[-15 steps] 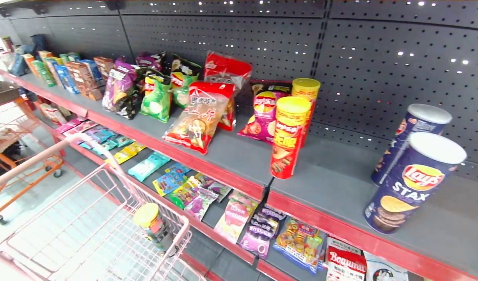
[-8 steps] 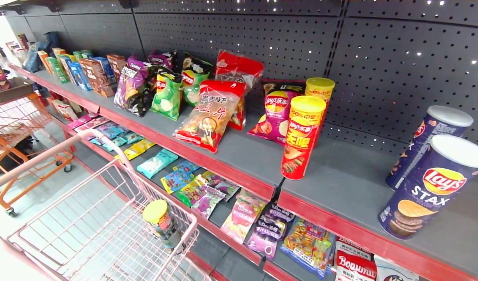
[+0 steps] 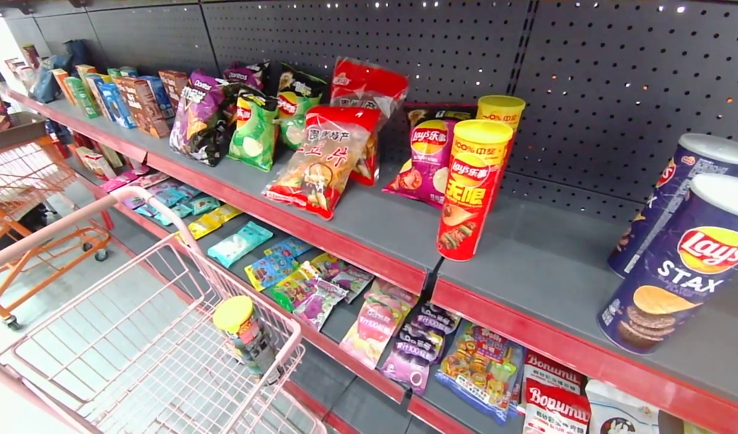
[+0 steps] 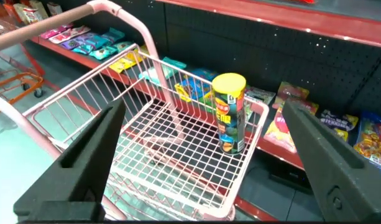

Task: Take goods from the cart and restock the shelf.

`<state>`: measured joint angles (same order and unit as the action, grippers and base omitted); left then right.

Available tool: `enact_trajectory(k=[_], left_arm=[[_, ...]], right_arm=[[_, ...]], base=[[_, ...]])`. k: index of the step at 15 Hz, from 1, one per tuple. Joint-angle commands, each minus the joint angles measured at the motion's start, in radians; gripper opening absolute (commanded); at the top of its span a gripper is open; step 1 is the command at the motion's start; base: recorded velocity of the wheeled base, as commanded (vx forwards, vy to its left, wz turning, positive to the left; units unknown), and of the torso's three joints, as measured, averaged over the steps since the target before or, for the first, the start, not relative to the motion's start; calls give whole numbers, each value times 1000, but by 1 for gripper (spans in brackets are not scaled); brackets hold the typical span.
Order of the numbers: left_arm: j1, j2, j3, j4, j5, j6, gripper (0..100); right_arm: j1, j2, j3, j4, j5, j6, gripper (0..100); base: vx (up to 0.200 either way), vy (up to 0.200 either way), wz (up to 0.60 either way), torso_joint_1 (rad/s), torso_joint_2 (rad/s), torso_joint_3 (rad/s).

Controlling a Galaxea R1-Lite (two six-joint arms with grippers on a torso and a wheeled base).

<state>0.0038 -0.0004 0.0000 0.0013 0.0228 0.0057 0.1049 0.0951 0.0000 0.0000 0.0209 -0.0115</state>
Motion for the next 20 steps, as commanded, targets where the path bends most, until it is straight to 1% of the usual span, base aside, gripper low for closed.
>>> enact_trajectory(k=[1, 7, 11, 12, 13, 14, 15, 16, 17, 18, 19, 20], left_arm=[[1, 0, 0, 0, 0, 0, 100], [1, 0, 0, 0, 0, 0, 100], [-1, 3, -2, 2, -4, 2, 100], [-1, 3, -2, 2, -26, 8, 100], [-1, 3, -3, 2, -34, 11, 100], [-1, 5, -14, 3, -35, 5, 100], [-4, 135, -160, 11, -21, -27, 100], [-2, 358, -321, 3, 0, -142, 100], [4, 576, -512, -29, 17, -256, 100], [33, 734, -600, -55, 52, -234, 100], [79, 864, -624, -119, 63, -199, 100], [111, 975, -614, -227, 60, -202, 100]], right_arm=[[1, 2, 0, 0, 1, -1, 100], [1, 2, 0, 0, 1, -1, 100], [1, 2, 0, 0, 1, 2, 100], [1, 2, 0, 0, 1, 4, 100], [1, 2, 0, 0, 1, 2, 100], [1, 2, 0, 0, 1, 2, 100], [1, 2, 0, 0, 1, 1, 100], [1, 2, 0, 0, -1, 1, 100], [1, 2, 0, 0, -1, 2, 100], [1, 2, 0, 0, -1, 2, 100], [1, 2, 0, 0, -1, 2, 100], [1, 2, 0, 0, -1, 2, 100]], base=[[0, 0, 0, -149, 369, 222], [0, 0, 0, -132, 352, 217], [0, 0, 0, -17, 45, 29], [0, 0, 0, 0, 0, 0], [0, 0, 0, 0, 0, 0], [0, 0, 0, 0, 0, 0], [0, 0, 0, 0, 0, 0], [0, 0, 0, 0, 0, 0], [0, 0, 0, 0, 0, 0], [0, 0, 0, 0, 0, 0], [0, 0, 0, 0, 0, 0], [0, 0, 0, 0, 0, 0]])
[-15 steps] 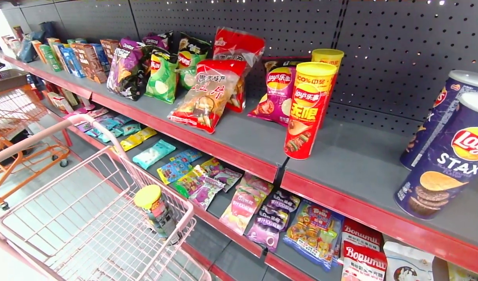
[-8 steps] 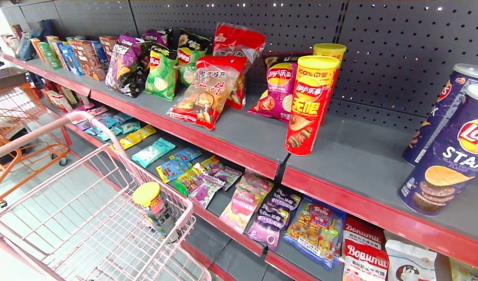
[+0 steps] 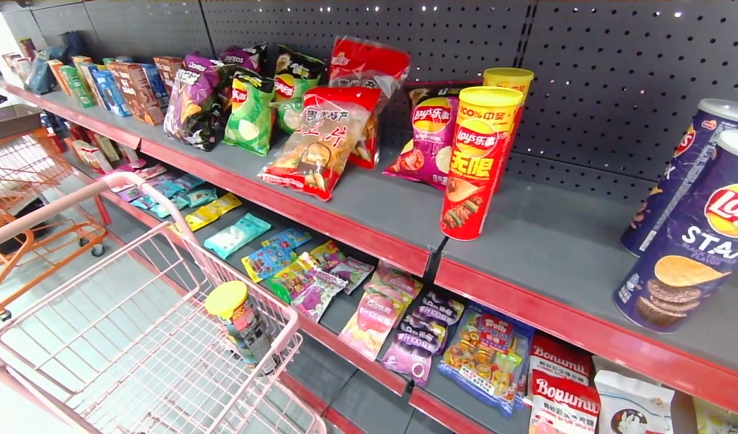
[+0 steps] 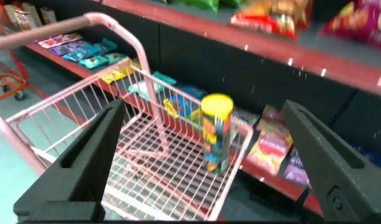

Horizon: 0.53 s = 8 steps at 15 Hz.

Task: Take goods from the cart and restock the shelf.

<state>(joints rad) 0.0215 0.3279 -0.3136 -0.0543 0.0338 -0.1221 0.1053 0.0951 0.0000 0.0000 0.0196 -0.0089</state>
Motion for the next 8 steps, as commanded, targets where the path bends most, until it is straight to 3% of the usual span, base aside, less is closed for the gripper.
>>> enact_trajectory(k=[1, 2, 4, 6, 8], left_arm=[[115, 741, -283, -268, 43, -88, 100], [146, 898, -231, -455, 28, -79, 100], [149, 1099, -124, -730, -25, 16, 100], [153, 1178, -70, -823, -98, 53, 100], [153, 1248, -25, -839, -150, 68, 100]], right_arm=[[1, 2, 0, 0, 0, 1, 100], [1, 2, 0, 0, 0, 1, 100], [1, 2, 0, 0, 0, 0, 100], [1, 2, 0, 0, 0, 0, 100], [1, 2, 0, 0, 0, 0, 100]], base=[[0, 0, 0, 0, 0, 0], [0, 0, 0, 0, 0, 0], [0, 0, 0, 0, 0, 0], [0, 0, 0, 0, 0, 0], [0, 0, 0, 0, 0, 0]])
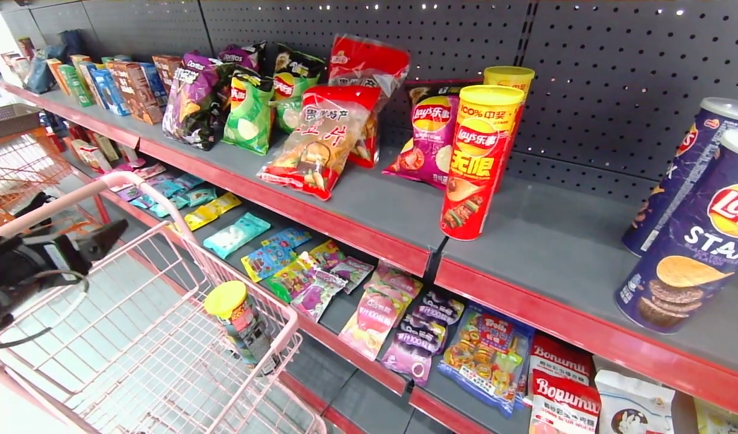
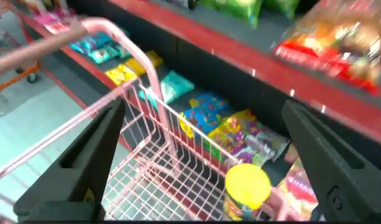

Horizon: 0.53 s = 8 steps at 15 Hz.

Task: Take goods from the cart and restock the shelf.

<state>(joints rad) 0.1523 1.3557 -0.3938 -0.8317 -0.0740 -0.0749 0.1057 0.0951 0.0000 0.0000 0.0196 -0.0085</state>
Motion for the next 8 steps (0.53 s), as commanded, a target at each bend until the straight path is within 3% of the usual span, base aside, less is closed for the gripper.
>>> enact_trajectory(k=[1, 2, 4, 5, 6, 8], left_arm=[[16, 241, 85, -72, -69, 21, 100], [12, 273, 122, -96, -121, 26, 100], [12, 338, 174, -167, -168, 79, 100], [10, 344, 181, -176, -173, 84, 100], [-2, 399, 217, -251, -216, 106, 100], [-5, 500, 231, -346, -217, 135, 100]], right_arm=[[0, 2, 0, 0, 0, -1, 100], [0, 2, 0, 0, 0, -1, 100], [0, 2, 0, 0, 0, -1, 100], [0, 2, 0, 0, 0, -1, 100], [0, 2, 0, 0, 0, -1, 100], [0, 2, 0, 0, 0, -1, 100]], base=[[0, 0, 0, 0, 0, 0], [0, 0, 0, 0, 0, 0], [0, 0, 0, 0, 0, 0], [0, 0, 0, 0, 0, 0], [0, 0, 0, 0, 0, 0], [0, 0, 0, 0, 0, 0]])
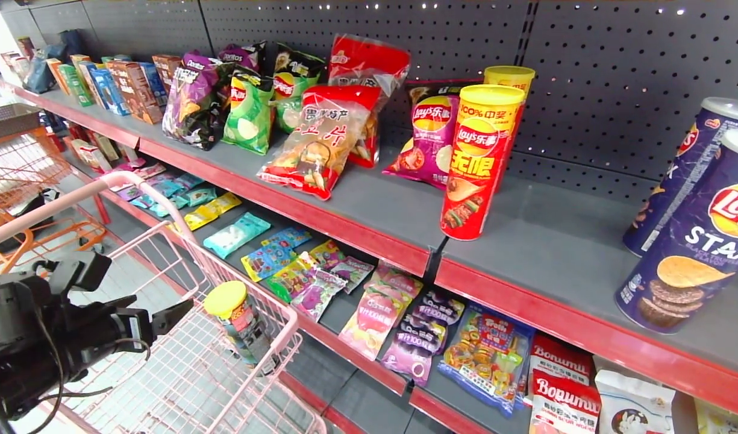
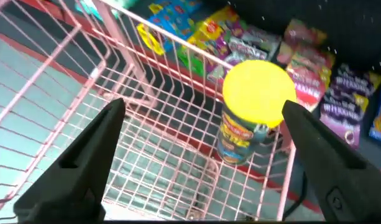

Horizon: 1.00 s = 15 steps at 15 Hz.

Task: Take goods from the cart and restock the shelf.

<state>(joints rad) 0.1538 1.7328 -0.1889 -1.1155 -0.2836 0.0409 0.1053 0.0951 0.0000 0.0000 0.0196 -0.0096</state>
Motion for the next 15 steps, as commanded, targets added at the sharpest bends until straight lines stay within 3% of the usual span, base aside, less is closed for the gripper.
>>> enact_trajectory(k=[1, 6, 10, 15], left_arm=[[-14, 166, 37, -118, -11, 31, 100], [-123, 314, 68, -311, -31, 37, 100], [-138, 430, 69, -455, -32, 39, 100], [-138, 461, 59, -455, -66, 54, 100]], right_arm=[[1, 2, 0, 0, 0, 0, 100], [1, 2, 0, 0, 0, -1, 100], [1, 2, 0, 0, 0, -1, 100], [1, 2, 0, 0, 0, -1, 100]], base=[[0, 0, 0, 0, 0, 0], [0, 0, 0, 0, 0, 0], [0, 0, 0, 0, 0, 0], [0, 0, 0, 0, 0, 0]])
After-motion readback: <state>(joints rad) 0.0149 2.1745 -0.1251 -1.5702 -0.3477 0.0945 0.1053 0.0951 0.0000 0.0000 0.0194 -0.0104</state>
